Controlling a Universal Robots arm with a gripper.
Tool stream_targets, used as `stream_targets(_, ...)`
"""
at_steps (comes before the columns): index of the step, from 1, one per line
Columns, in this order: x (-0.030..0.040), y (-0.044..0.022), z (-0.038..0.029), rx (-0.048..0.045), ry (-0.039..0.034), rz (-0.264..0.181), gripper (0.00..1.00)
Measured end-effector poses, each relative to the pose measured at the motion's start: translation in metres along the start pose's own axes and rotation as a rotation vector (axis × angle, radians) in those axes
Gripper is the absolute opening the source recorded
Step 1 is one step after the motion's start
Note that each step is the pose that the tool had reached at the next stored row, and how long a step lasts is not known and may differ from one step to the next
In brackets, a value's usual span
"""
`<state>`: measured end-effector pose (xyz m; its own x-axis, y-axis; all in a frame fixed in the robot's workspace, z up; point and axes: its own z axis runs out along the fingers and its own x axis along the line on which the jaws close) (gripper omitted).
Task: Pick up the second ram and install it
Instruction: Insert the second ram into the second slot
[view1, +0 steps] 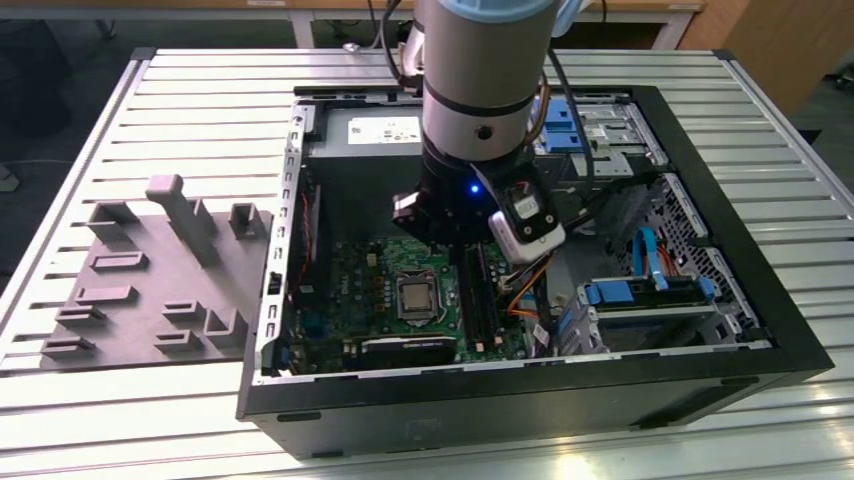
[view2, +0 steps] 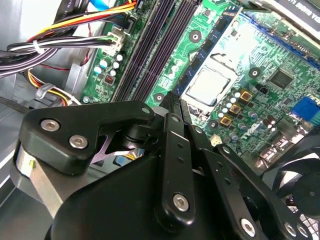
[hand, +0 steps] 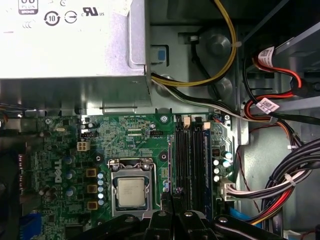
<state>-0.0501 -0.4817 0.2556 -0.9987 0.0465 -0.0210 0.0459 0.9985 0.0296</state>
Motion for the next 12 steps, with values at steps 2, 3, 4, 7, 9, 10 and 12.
stream_targets(2, 0.0, 0.0, 0.0005, 0.0, 0.0001, 0.0, 0.12)
stream_targets(3, 0.0, 0.0, 0.0008, 0.0001, 0.0001, 0.0, 0.12)
stream_targets(4, 0.0, 0.0, 0.001, 0.0001, 0.0, -0.001, 0.12)
stream_targets(7, 0.0, -0.0001, 0.0019, 0.0, 0.0, -0.001, 0.12)
stream_targets(9, -0.0001, -0.0001, 0.0026, -0.0001, 0.0001, -0.002, 0.12)
stream_targets(10, -0.0001, -0.0001, 0.0031, -0.0001, 0.0, -0.002, 0.12)
stream_targets(12, -0.0002, -0.0001, 0.0041, 0.0, 0.0001, -0.002, 0.12)
